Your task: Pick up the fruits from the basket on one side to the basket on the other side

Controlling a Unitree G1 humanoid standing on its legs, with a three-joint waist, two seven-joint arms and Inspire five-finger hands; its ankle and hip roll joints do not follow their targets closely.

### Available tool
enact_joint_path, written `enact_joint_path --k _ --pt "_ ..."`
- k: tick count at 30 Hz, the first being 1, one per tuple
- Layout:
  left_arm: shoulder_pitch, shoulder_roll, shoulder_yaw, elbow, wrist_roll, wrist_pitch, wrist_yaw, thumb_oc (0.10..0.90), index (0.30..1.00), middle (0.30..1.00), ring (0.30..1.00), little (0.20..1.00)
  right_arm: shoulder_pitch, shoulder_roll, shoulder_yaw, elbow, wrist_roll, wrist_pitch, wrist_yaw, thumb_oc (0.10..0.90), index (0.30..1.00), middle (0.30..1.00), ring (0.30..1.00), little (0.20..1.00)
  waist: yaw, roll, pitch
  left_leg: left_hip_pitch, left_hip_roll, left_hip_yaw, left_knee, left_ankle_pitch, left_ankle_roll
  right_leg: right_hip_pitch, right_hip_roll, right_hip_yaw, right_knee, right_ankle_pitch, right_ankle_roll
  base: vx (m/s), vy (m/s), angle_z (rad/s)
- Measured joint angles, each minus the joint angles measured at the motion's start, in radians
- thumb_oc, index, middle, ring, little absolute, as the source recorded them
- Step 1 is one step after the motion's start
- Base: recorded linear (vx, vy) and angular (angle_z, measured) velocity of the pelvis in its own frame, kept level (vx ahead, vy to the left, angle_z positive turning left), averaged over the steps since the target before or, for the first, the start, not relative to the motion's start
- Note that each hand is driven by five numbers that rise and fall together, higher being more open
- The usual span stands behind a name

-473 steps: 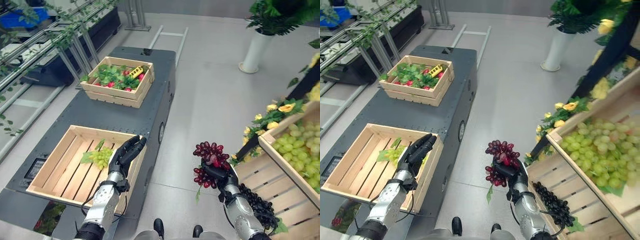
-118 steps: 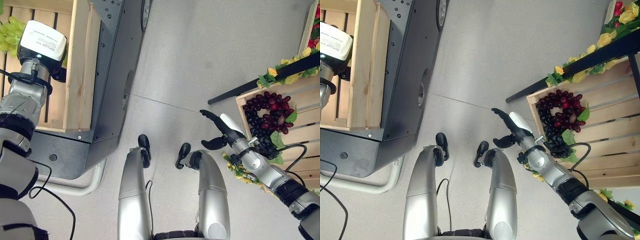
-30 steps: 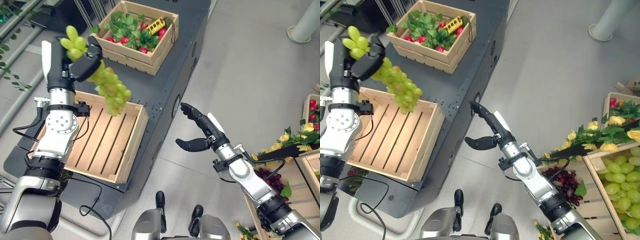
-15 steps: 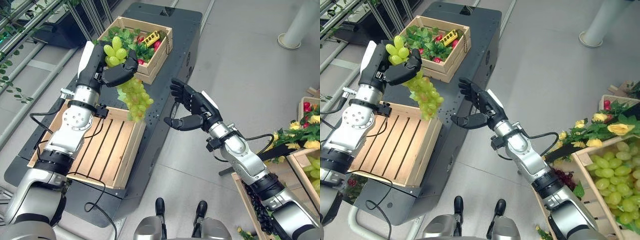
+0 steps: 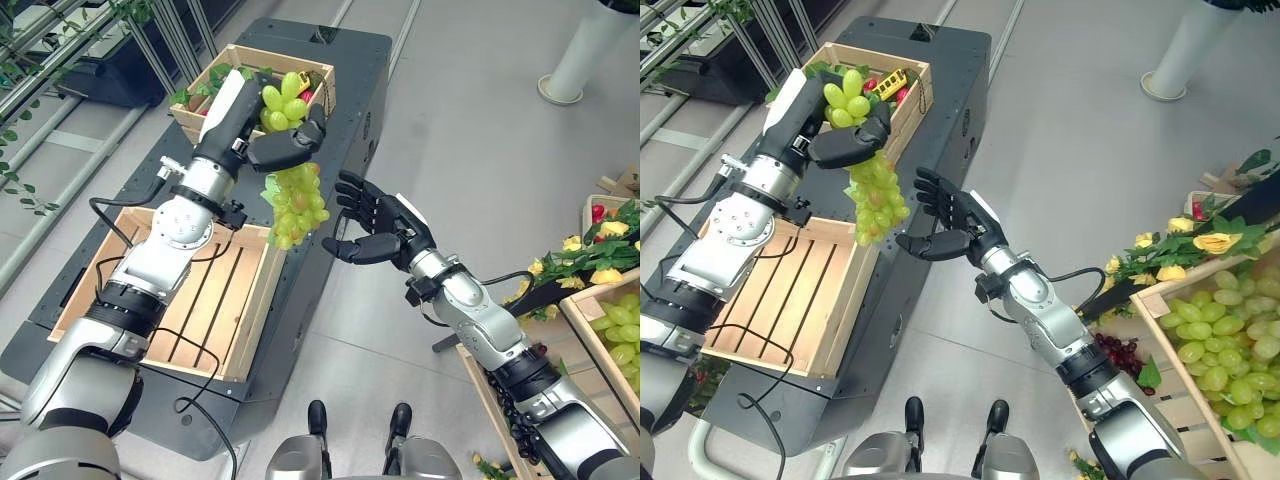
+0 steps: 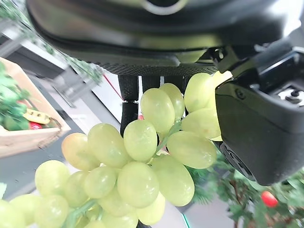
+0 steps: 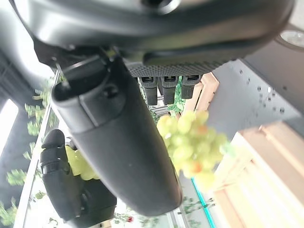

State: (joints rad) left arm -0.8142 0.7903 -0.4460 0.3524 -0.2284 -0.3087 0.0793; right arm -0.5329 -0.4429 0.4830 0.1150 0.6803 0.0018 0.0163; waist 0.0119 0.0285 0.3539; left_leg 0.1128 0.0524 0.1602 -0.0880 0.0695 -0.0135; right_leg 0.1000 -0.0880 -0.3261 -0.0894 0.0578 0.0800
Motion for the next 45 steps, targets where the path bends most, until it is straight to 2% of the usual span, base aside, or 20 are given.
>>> enact_joint_path --k 11,23,29,40,45 --pt "-0.009 -0.037 -0.06 -0.001 0.002 0.0 -0.061 0.4 0.3 0.3 0.3 0.3 -0.086 0.04 0.003 0.0 0.004 0.011 -0.007 0.8 0.9 0.9 0.9 0.9 -0.024 -0.001 -0.001 0.02 0.001 0.013 0.0 0.0 0.0 0.01 0.001 0.022 0.0 0.007 -0.002 0.01 -0.006 -0.03" --pt "-0.011 -0.081 -0.071 -0.007 0.016 0.013 -0.169 0.4 0.3 0.3 0.3 0.3 -0.089 0.063 0.003 0.003 0.036 0.013 -0.071 0.8 0.9 0.9 0.9 0.9 -0.024 -0.001 -0.001 0.024 0.001 0.013 0.0 0.0 0.0 0.014 0.001 0.024 0.0 0.008 -0.003 0.0 0.0 0.0" --pt "-0.011 -0.113 -0.082 -0.029 0.016 0.028 -0.176 0.4 0.3 0.3 0.3 0.3 -0.095 0.073 0.004 0.032 0.03 0.014 -0.078 0.8 0.9 0.9 0.9 0.9 -0.022 -0.001 -0.001 0.026 0.001 0.013 0.0 0.0 0.0 0.017 0.001 0.023 0.0 0.008 -0.003 0.0 0.0 0.0" --pt "-0.011 -0.114 -0.084 -0.162 0.015 0.059 -0.16 0.4 0.3 0.3 0.3 0.3 -0.127 0.069 0.052 0.137 -0.087 0.11 -0.079 0.8 0.9 0.9 0.9 0.9 -0.008 -0.002 -0.002 0.028 0.001 0.012 0.0 0.0 0.0 0.019 0.002 0.022 0.0 0.008 -0.003 0.0 0.0 0.0" --pt "-0.011 -0.114 -0.084 -0.187 -0.021 0.066 -0.141 0.4 0.3 0.3 0.3 0.3 -0.135 0.065 0.056 0.161 -0.125 0.126 -0.079 0.8 0.9 0.9 0.9 0.9 0.002 -0.002 -0.002 0.028 0.001 0.011 0.0 0.0 0.0 0.019 0.001 0.022 0.0 0.008 -0.003 0.0 0.0 0.0"
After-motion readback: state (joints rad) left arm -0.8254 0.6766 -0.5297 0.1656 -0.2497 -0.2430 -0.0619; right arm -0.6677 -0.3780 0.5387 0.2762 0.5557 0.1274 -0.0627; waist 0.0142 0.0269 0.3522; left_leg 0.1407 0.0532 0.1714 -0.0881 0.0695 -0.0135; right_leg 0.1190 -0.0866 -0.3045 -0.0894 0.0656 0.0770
